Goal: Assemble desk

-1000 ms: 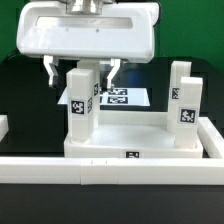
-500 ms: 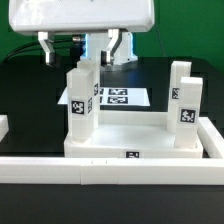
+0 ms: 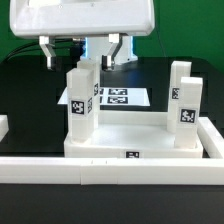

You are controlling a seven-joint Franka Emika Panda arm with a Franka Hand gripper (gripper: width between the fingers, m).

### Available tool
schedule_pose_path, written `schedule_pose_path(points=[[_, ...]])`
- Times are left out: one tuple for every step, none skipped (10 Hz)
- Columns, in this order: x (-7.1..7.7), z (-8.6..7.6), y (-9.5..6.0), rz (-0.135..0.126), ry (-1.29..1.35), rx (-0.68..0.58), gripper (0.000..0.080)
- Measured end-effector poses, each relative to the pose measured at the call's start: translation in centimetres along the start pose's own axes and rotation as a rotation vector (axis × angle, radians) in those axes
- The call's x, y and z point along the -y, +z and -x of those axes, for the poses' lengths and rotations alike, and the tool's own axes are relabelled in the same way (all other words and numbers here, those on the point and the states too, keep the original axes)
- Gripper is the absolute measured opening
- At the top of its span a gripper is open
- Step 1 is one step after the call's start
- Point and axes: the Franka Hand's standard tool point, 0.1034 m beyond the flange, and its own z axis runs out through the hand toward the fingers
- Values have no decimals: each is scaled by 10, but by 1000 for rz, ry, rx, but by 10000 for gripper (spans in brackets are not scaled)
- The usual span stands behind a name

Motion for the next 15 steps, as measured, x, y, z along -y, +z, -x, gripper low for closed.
schedule_pose_path(points=[[-1,4,0,-21,13,104,649],[-3,0,2,-28,19,149,649],[-5,3,5,-39,28,221,649],[-7,0,5,-42,35,240,649],[-7,-1,6,-40,34,231,649],[-7,0,6,-39,34,232,649],[-7,0,8,-30,51,233,649],[-7,-1,13,7,90,232,649],[-7,-5,17,18,116,231,649],[-6,-6,17,17,112,228,649],[-5,-7,16,14,113,228,649],[-6,-7,17,14,115,227,649],[-4,-6,17,13,112,227,515],[-4,-5,17,13,111,228,375],[-4,-5,17,13,112,228,287]])
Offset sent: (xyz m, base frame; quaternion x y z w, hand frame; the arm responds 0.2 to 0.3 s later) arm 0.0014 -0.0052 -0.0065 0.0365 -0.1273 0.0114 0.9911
